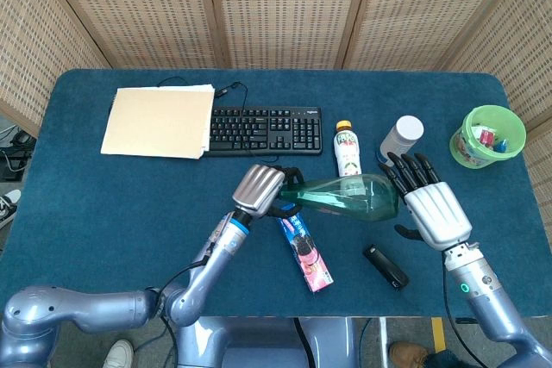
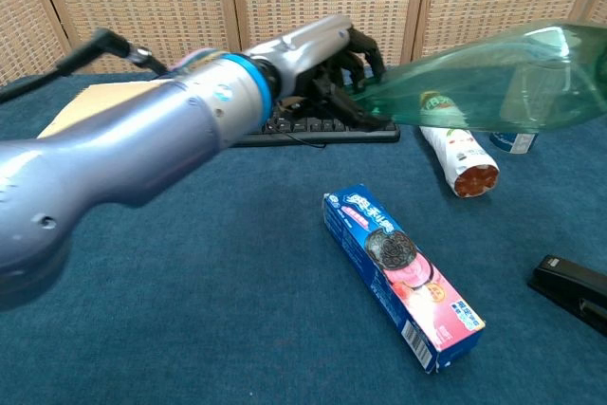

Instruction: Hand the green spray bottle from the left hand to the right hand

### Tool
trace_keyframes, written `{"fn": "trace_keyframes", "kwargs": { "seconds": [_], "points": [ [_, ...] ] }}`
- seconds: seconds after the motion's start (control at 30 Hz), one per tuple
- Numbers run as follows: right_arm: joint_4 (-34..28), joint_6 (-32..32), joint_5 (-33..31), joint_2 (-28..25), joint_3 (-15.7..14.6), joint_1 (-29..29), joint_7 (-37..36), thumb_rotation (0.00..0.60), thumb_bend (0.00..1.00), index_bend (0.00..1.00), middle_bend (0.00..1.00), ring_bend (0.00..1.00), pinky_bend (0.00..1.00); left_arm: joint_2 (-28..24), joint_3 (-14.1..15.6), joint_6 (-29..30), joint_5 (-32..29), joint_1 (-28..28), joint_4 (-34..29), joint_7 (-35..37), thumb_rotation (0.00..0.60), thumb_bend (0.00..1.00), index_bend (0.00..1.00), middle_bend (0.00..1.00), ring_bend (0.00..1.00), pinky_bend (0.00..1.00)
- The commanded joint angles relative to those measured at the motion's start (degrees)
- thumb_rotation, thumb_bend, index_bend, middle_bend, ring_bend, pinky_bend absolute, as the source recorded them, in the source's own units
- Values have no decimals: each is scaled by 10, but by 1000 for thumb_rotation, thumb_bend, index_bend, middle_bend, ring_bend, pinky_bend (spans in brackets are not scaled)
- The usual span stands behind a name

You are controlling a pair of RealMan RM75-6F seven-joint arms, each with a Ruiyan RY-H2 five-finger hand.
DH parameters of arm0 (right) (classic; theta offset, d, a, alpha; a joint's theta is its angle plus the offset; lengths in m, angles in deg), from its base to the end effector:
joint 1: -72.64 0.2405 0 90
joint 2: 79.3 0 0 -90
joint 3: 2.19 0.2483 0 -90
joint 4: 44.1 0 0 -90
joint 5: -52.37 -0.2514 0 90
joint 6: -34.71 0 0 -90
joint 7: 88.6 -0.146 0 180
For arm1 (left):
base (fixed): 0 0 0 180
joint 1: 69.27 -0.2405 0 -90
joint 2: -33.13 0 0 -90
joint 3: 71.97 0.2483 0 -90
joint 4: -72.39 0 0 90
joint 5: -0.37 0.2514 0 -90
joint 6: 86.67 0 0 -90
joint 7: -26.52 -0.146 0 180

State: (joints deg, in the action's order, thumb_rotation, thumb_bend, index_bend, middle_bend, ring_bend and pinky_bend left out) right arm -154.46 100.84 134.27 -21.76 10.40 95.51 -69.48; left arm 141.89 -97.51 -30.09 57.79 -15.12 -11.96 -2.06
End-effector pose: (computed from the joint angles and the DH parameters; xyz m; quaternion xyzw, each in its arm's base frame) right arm -0.1768 -0.2850 0.1045 0.7194 -0.2815 0.3946 0.4975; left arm 0.0429 0.3372 -0.1055 -0.6997 -0.4033 -0.4975 0.3165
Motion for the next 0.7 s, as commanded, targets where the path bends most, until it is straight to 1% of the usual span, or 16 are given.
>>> {"fn": "trace_keyframes", "kwargs": {
  "seconds": [0.03, 0.13, 0.27, 0.4, 0.5, 0.7],
  "points": [
    [-7, -12, -33, 6, 11, 15, 25, 600, 0, 0, 0, 0, 0, 29, -9, 9, -19, 23, 26, -5, 600, 590, 675, 528, 496, 545],
    [-18, -16, -59, 12, 10, 26, 67, 600, 0, 0, 0, 0, 0, 47, -12, 16, -26, 35, 43, 0, 600, 590, 675, 529, 496, 546],
    [-38, -18, -93, 14, 7, 34, 110, 600, 0, 0, 0, 0, 0, 56, -11, 24, -28, 42, 52, 4, 600, 590, 675, 529, 496, 546],
    [-57, -14, -122, 15, 2, 40, 145, 600, 0, 0, 0, 0, 0, 56, -12, 29, -32, 45, 49, 7, 600, 590, 677, 530, 496, 546],
    [-63, -8, -132, 22, 1, 45, 160, 600, 0, 0, 0, 0, 0, 54, -13, 32, -38, 45, 43, 8, 600, 590, 678, 531, 496, 546],
    [-78, -4, -179, 57, 1, 73, 212, 600, 0, 0, 0, 0, 0, 47, -15, 35, -59, 46, 30, 9, 600, 590, 679, 531, 497, 546]
  ]
}}
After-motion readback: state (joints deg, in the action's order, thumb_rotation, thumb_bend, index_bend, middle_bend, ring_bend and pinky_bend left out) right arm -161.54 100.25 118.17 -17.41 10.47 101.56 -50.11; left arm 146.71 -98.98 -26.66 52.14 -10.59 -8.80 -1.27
